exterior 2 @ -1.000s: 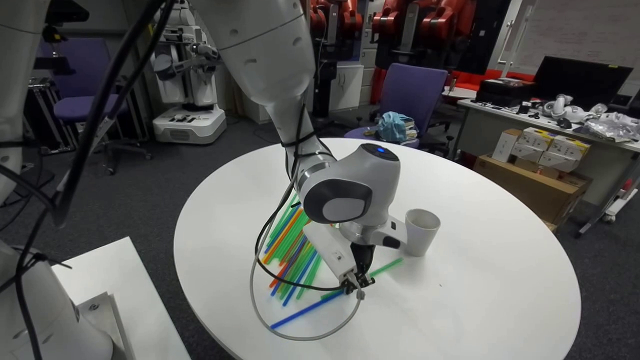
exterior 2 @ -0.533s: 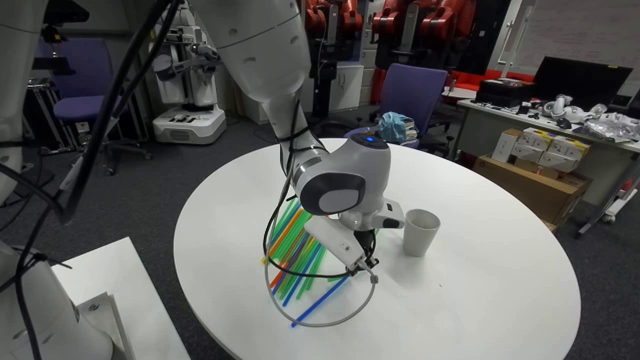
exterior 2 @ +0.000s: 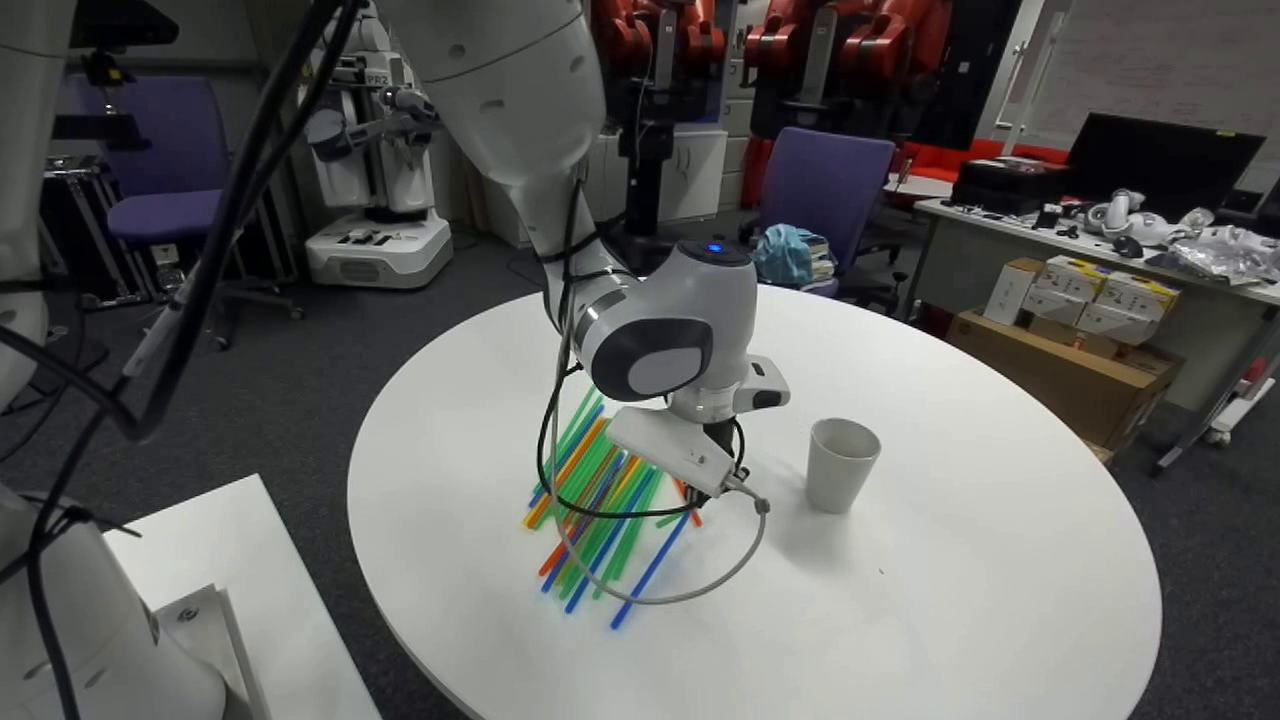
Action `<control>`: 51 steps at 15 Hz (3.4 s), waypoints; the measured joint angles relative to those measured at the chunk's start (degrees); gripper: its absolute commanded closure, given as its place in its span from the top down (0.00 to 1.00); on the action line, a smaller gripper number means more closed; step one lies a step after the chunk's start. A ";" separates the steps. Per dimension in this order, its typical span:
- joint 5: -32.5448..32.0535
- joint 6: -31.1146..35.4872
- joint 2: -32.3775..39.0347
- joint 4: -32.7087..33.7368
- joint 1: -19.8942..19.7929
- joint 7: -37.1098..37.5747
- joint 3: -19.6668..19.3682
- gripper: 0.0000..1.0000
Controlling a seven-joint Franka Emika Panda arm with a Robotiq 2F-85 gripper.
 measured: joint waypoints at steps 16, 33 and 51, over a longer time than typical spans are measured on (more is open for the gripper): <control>0.11 0.00 0.49 -2.49 -3.90 -4.95 7.12 0.72; 5.29 9.76 1.62 -2.74 0.50 22.76 3.77 1.00; 0.43 -5.46 10.75 8.43 -33.47 -24.72 35.49 1.00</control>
